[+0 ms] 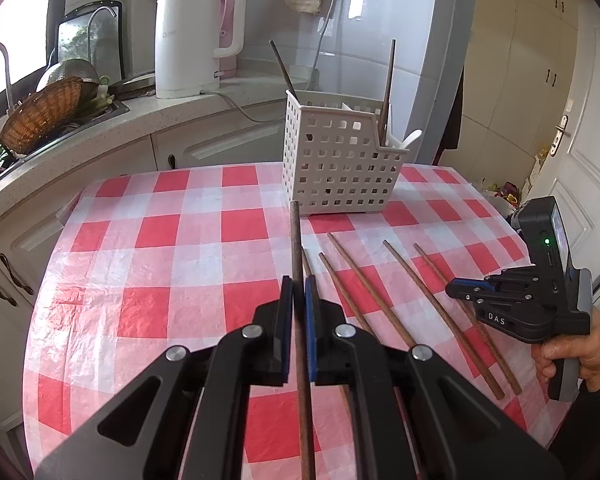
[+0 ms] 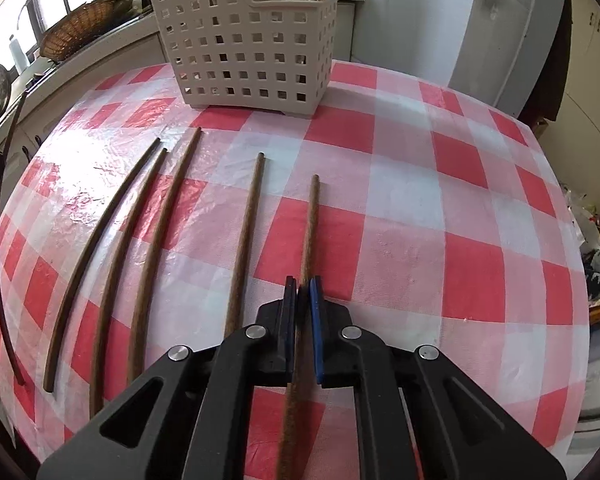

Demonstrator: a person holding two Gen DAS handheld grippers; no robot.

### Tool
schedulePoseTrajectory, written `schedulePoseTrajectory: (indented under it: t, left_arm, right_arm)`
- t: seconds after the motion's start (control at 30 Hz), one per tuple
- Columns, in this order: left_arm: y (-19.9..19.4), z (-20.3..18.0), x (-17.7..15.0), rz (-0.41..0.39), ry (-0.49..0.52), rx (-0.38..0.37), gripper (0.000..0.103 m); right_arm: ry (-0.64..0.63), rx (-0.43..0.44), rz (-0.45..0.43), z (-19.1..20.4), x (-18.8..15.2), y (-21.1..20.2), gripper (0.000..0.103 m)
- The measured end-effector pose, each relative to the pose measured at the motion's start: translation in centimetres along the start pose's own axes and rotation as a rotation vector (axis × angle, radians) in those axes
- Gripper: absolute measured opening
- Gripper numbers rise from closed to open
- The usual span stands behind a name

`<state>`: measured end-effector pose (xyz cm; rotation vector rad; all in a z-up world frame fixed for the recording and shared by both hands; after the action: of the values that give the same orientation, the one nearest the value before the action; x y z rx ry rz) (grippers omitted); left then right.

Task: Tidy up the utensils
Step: 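Lift both chopsticks upright and carry them over the white basket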

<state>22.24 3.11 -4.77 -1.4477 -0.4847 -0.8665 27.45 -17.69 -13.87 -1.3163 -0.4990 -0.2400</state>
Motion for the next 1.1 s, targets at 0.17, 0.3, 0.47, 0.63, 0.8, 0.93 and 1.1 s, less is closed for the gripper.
schedulePoseTrajectory:
  t: [0.17,0.3,0.47,0.63,0.8,0.93,1.1]
  left_arm:
    - [-0.5,0.1,0.3,-0.01,-0.001,0.008,0.006]
    - [-1.5,-0.2,0.8,-0.034,0.004,0.001,0.006]
    - [-3.1,-0.9,1.3,-0.066,0.01,-0.01,0.006]
    - [-5.5,-1.9,1.3,-0.101,0.027,-0.017,0.006]
    - [-8.2,-2.4,1.6,-0.157,0.037,-0.001,0.006]
    - [-9.9,-3.0,1.8,-0.191,0.067,0.036,0.006]
    - [-11.0,-3.7,2.0,-0.21,0.077,0.036,0.006]
  right_arm:
    - [0.025,0.031,-0.086,-0.1,0.3,-3.7,0.007]
    - [0.046,0.062,-0.168,0.1,0.7,-7.8,0.007]
    - [0.056,0.095,-0.256,0.5,1.1,-12.1,0.007]
    - [0.064,0.116,-0.308,1.1,0.6,-14.5,0.007]
    - [0.067,0.122,-0.329,1.4,-0.6,-15.4,0.007]
    - [0.065,0.133,-0.353,1.6,-1.4,-16.5,0.007]
    - [0.063,0.134,-0.375,1.6,-2.0,-17.5,0.007]
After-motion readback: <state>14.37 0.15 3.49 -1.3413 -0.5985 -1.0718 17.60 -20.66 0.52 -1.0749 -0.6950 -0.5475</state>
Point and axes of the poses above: each gripper's, at about its wrist camera, not at the fingertips, and y roughly the way its jaws point, z to its left, x to its top, the point moved 7 cm from there along y, roughly the way its jaws point, and after that the axes turned 15 degrees about y, right-handed, at the moved point
